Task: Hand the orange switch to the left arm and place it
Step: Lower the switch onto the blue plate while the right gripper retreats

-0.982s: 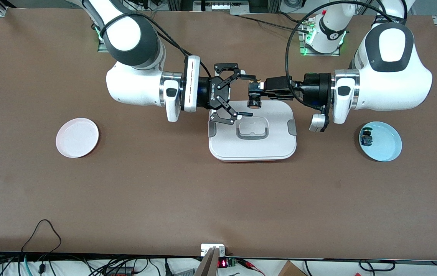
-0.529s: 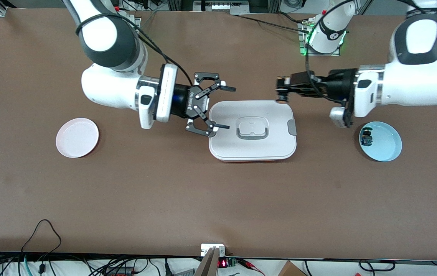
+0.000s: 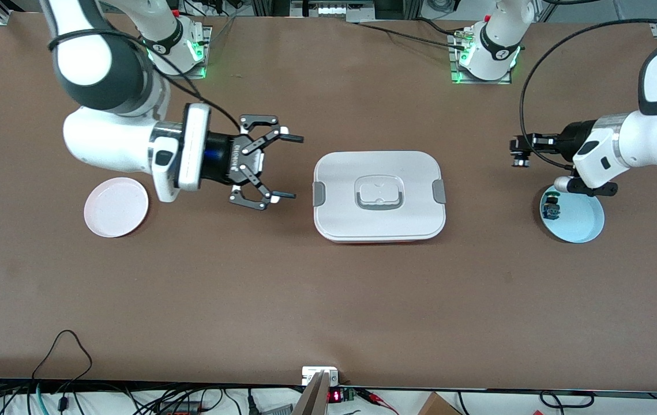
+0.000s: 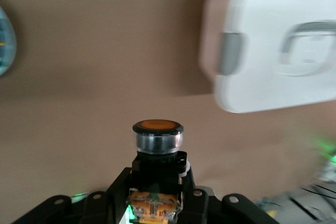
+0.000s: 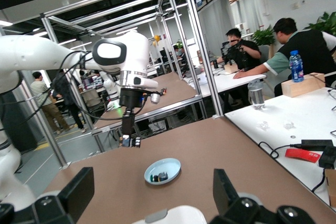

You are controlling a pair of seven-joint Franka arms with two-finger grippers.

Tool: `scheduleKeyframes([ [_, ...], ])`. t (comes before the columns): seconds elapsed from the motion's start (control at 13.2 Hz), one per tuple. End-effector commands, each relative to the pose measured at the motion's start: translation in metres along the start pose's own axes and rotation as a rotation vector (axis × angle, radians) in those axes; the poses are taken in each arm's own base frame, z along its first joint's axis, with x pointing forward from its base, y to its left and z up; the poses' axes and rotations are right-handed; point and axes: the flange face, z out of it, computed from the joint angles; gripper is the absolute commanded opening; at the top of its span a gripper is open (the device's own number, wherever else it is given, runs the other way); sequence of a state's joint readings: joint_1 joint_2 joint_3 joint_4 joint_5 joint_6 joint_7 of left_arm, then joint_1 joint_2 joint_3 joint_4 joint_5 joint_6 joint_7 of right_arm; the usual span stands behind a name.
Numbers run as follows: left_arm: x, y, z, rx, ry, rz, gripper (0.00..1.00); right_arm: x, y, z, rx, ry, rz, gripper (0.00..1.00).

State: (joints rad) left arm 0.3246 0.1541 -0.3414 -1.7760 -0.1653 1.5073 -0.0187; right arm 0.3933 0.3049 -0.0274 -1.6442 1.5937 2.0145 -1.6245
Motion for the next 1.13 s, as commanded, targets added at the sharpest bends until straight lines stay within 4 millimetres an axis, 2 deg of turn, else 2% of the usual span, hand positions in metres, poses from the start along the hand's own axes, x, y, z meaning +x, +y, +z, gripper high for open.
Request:
scheduleKeyframes([
  [0.0,0.014,-0.05,0.05,0.193,0.034,-0.018,0.0,-0.009,0.004,-0.034,0.019,-0.077,0.026,1.0],
  [0.08,0.025,-0.082,0.072,0.259,0.059,-0.029,0.0,-0.013,0.007,-0.048,0.043,-0.12,0.081,1.0],
  [0.23,0.048,-0.129,0.102,0.295,0.047,-0.041,0.0,-0.021,0.011,-0.075,0.061,-0.241,0.206,1.0],
  [0.38,0.066,-0.162,0.127,0.351,0.054,-0.026,0.0,-0.026,0.018,-0.097,0.027,-0.306,0.319,1.0],
  [0.6,0.079,-0.215,0.15,0.409,0.083,-0.029,0.0,-0.036,0.023,-0.114,-0.066,-0.43,0.492,1.0],
  [0.76,0.092,-0.225,0.163,0.414,0.095,-0.009,0.0,-0.038,0.029,-0.136,-0.157,-0.448,0.703,1.0],
  [0.91,0.102,-0.23,0.168,0.429,0.097,0.008,0.0,-0.038,0.032,-0.162,-0.199,-0.453,0.799,1.0],
  [1.06,0.109,-0.237,0.179,0.436,0.109,0.024,0.0,-0.049,0.033,-0.176,-0.287,-0.577,0.86,1.0],
])
